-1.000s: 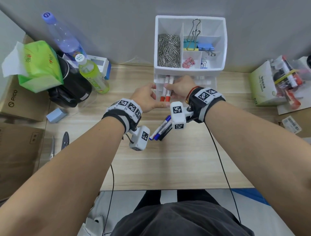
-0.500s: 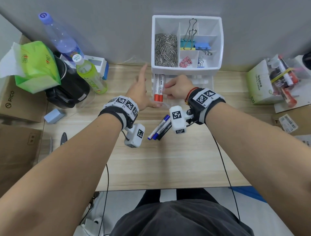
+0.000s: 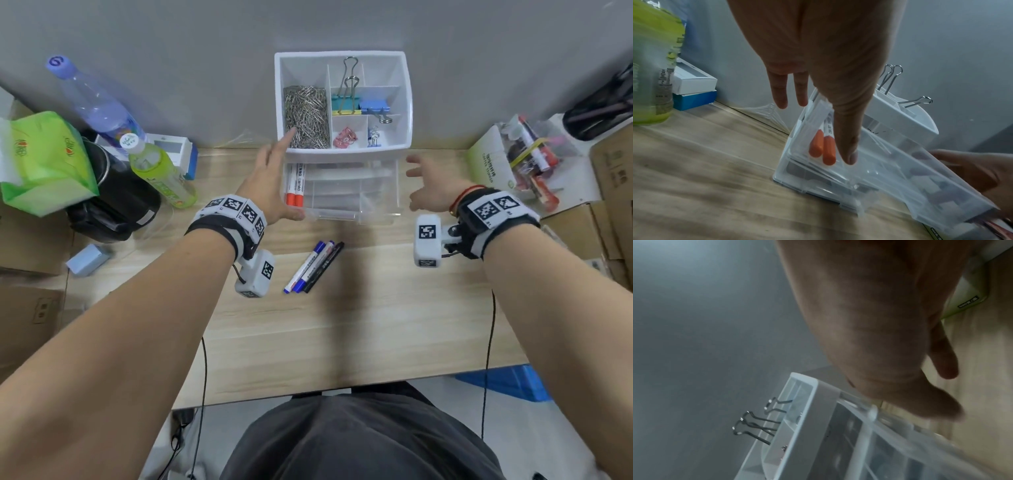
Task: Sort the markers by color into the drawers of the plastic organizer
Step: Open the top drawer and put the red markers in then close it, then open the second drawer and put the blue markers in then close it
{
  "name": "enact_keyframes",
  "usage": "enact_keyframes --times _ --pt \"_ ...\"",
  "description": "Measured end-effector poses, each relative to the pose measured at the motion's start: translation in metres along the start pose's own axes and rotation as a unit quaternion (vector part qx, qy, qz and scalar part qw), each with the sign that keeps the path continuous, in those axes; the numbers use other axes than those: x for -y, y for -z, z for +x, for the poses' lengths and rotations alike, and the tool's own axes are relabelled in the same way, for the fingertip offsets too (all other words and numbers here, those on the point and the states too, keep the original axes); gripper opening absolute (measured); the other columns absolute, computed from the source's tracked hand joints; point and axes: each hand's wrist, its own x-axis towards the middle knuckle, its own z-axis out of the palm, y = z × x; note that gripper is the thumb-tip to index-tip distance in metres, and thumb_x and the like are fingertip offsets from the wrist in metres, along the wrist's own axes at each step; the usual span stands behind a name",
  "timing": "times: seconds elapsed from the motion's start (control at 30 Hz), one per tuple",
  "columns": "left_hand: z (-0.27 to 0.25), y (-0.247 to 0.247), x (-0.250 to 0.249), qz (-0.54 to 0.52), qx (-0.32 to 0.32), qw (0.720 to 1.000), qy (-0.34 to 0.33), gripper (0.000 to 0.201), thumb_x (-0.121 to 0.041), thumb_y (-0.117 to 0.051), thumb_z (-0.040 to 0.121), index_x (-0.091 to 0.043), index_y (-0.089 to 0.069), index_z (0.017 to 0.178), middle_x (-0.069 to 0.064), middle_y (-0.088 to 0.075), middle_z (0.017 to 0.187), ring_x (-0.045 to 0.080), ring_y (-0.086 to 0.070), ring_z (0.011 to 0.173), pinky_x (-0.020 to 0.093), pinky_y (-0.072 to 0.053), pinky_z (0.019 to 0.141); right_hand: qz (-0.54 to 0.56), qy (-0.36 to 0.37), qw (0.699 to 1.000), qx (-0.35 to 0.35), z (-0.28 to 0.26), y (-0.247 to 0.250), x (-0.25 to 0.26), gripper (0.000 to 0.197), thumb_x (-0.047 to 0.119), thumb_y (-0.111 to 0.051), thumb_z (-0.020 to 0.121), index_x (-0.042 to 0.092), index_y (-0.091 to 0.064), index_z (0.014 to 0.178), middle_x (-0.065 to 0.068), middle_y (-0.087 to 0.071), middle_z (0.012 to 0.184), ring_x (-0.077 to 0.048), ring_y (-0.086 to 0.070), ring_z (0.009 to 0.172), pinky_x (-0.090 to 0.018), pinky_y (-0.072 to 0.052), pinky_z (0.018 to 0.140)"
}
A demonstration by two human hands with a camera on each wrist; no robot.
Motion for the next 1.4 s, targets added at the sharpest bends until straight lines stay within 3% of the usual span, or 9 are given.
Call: enact_keyframes --times 0.07,0.17,0.4,0.6,0.97,1.07,1.2,1.27,1.4 --pt "0.000 -0.003 -0.001 0.009 0.006 1.000 0.007 0.138 -0.029 -0.096 0.054 -0.048 -0.001 0.153 0.011 -0.014 0.163 0.032 -0.031 0.146 0.044 -0.033 0.112 -0.046 0.035 0.996 0.064 0.001 -0.008 -0.001 0.130 0.014 -0.090 0.065 0.032 0.002 0.155 -0.006 -0.022 0.165 -0.033 -0.047 0.136 -0.050 -0.043 0.107" --pt "0.001 -0.004 -0.003 0.016 -0.003 1.000 0.013 0.127 -0.030 -0.095 0.055 -0.043 -0.013 0.152 0.008 -0.020 0.161 0.030 -0.033 0.144 0.045 -0.033 0.113 -0.021 0.062 0.997 0.046 0.005 -0.019 -0.001 0.145 0.037 -0.098 0.050 0.031 0.003 0.153 -0.005 -0.013 0.166 -0.031 -0.035 0.144 -0.053 -0.034 0.114" --pt "0.013 0.000 -0.008 0.037 -0.075 0.996 0.000 0.079 -0.043 -0.088 0.065 -0.026 -0.049 0.132 0.001 -0.054 0.132 0.020 -0.054 0.114 0.035 -0.044 0.100 0.110 0.085 0.986 -0.097 0.017 -0.011 0.003 0.087 0.039 -0.089 0.068 0.017 -0.038 0.135 0.006 -0.053 0.136 -0.021 -0.060 0.114 -0.043 -0.051 0.097" --pt "0.027 -0.005 -0.005 0.047 -0.135 0.990 0.006 0.040 -0.028 -0.081 0.079 -0.030 -0.058 0.112 -0.002 -0.061 0.109 0.020 -0.058 0.096 0.036 -0.048 0.084 0.118 0.067 0.982 -0.129 0.036 -0.009 0.006 0.075 0.045 -0.085 0.071 0.017 -0.044 0.127 0.004 -0.058 0.116 -0.020 -0.063 0.099 -0.047 -0.054 0.090" --pt "0.034 -0.008 0.001 0.068 -0.172 0.983 -0.001 0.041 -0.003 -0.069 0.084 -0.024 -0.049 0.113 0.007 -0.065 0.103 0.030 -0.066 0.085 0.050 -0.052 0.081 0.121 0.083 0.975 -0.164 0.048 -0.016 0.003 0.075 0.046 -0.085 0.069 0.018 -0.045 0.126 0.001 -0.064 0.108 -0.024 -0.065 0.092 -0.049 -0.054 0.087" --pt "0.033 -0.007 0.000 0.060 -0.167 0.984 0.001 0.068 -0.004 -0.070 0.084 -0.038 -0.040 0.134 0.007 -0.065 0.111 0.027 -0.066 0.085 0.048 -0.052 0.087 0.124 0.075 0.976 -0.165 0.048 -0.016 0.002 0.076 0.042 -0.087 0.069 0.015 -0.044 0.127 0.001 -0.062 0.106 -0.021 -0.063 0.099 -0.044 -0.052 0.091" --pt "0.020 -0.014 0.000 0.022 -0.183 0.983 0.019 0.111 0.001 -0.072 0.080 -0.044 0.000 0.152 0.011 -0.059 0.126 0.029 -0.067 0.090 0.045 -0.056 0.081 0.119 0.015 0.986 -0.119 0.047 -0.031 -0.002 0.069 0.038 -0.084 0.074 0.012 -0.044 0.124 -0.003 -0.062 0.108 -0.021 -0.059 0.099 -0.035 -0.047 0.084" --pt "0.013 -0.023 0.006 -0.026 -0.195 0.979 0.054 0.107 0.001 -0.072 0.080 -0.031 -0.003 0.154 0.011 -0.053 0.134 0.029 -0.066 0.100 0.043 -0.055 0.085 0.124 -0.022 0.989 -0.083 0.048 -0.047 -0.004 0.062 0.038 -0.081 0.076 0.013 -0.045 0.119 -0.006 -0.065 0.109 -0.024 -0.062 0.098 -0.036 -0.049 0.084" --pt "0.004 -0.049 0.024 -0.035 -0.136 0.980 0.139 0.071 -0.012 -0.073 0.082 -0.019 -0.031 0.139 0.004 -0.057 0.113 0.027 -0.065 0.095 0.042 -0.053 0.086 0.145 -0.073 0.985 -0.063 0.050 -0.079 -0.007 0.043 0.036 -0.077 0.072 0.020 -0.052 0.103 -0.013 -0.069 0.108 -0.030 -0.068 0.100 -0.044 -0.056 0.091"
